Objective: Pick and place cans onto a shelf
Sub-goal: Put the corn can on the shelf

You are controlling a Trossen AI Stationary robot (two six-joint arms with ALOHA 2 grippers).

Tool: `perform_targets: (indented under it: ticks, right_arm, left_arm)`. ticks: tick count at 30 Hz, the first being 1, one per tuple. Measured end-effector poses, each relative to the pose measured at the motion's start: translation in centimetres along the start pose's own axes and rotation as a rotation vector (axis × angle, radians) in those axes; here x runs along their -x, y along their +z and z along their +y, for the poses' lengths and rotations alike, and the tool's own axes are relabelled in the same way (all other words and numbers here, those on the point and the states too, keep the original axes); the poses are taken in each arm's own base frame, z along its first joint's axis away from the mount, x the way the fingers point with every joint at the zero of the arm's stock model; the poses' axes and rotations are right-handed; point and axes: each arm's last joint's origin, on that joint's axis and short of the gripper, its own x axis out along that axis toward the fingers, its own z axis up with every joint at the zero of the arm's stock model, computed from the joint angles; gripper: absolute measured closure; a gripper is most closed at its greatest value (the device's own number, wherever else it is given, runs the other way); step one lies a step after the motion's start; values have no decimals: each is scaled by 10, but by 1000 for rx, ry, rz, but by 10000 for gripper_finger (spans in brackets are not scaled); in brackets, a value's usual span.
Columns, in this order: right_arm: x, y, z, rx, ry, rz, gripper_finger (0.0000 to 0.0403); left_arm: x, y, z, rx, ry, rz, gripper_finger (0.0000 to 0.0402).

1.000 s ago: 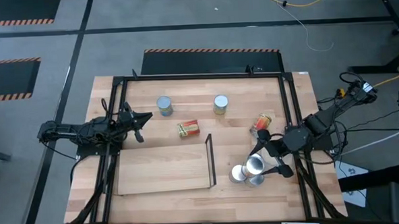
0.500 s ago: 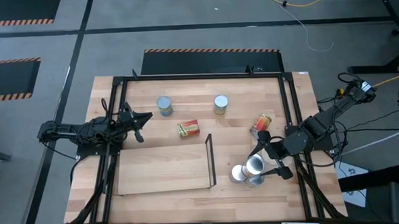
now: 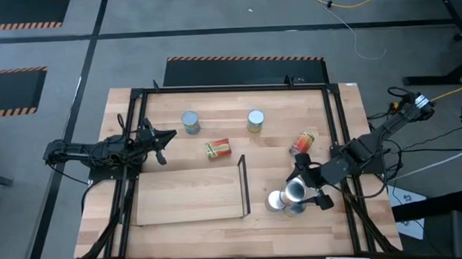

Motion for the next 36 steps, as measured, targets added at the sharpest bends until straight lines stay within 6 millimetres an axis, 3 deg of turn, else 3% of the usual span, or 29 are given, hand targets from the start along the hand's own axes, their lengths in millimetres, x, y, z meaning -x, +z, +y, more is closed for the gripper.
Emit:
perform_targets:
  ticks: [17, 27, 36]
  right_arm:
    - [-1, 0, 0, 3, -1, 4, 7]
    - [-1, 0, 0, 4, -1, 4, 48]
    - [-1, 0, 0, 5, 0, -3, 61]
  left_arm:
    - [0, 0, 0, 0, 0, 0, 374]
    - [0, 0, 0, 0, 0, 0, 374]
    - [0, 0, 0, 0, 0, 0, 374]
